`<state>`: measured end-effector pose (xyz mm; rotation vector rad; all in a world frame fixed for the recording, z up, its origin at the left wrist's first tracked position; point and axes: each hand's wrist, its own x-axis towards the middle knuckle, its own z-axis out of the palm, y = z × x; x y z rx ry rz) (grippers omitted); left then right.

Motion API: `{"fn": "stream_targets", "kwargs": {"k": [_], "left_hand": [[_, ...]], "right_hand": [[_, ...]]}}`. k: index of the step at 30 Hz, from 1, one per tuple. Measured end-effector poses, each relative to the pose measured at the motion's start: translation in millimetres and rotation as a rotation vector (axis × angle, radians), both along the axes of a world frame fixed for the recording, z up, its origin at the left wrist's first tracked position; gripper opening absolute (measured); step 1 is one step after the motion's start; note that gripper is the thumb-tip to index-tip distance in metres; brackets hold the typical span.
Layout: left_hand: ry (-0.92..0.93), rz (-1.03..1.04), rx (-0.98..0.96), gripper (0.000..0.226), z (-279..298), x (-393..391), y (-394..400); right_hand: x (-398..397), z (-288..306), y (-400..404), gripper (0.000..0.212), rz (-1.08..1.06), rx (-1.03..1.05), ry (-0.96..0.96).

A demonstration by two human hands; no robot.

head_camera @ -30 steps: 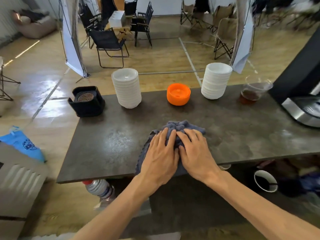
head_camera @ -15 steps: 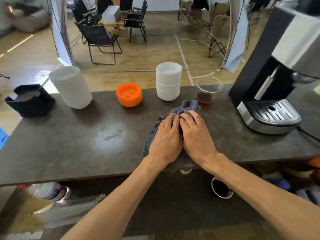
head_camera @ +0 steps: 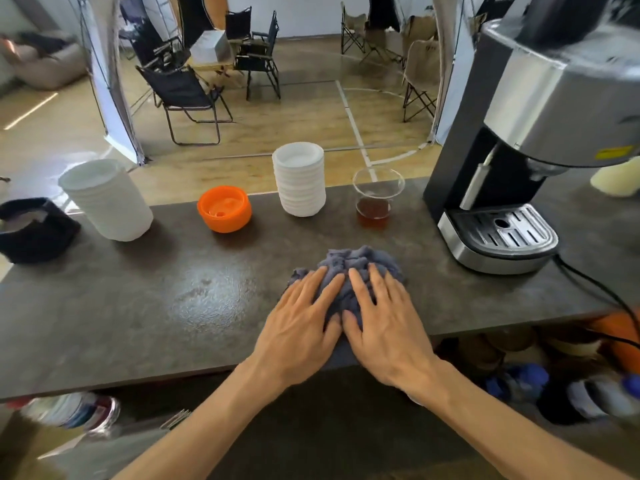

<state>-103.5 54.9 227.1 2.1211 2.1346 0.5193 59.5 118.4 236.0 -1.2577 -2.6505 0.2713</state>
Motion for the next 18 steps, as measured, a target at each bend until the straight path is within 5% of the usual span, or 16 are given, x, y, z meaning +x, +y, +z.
{"fn": "stream_targets", "kwargs": {"k": [7,18], "left_hand": [[-0.014,0.054,-0.052,0.064,-0.7,-8.0,53.6],[-0.043,-0.122,-0.003,0.059,8.6,81.3,76.8]], "right_hand": [[-17.1,0.3,54.9,0.068,0.005,-0.017,-0.052],[81.6,3.3,65.5,0.07,-0.116,-0.065,-0.044]]}}
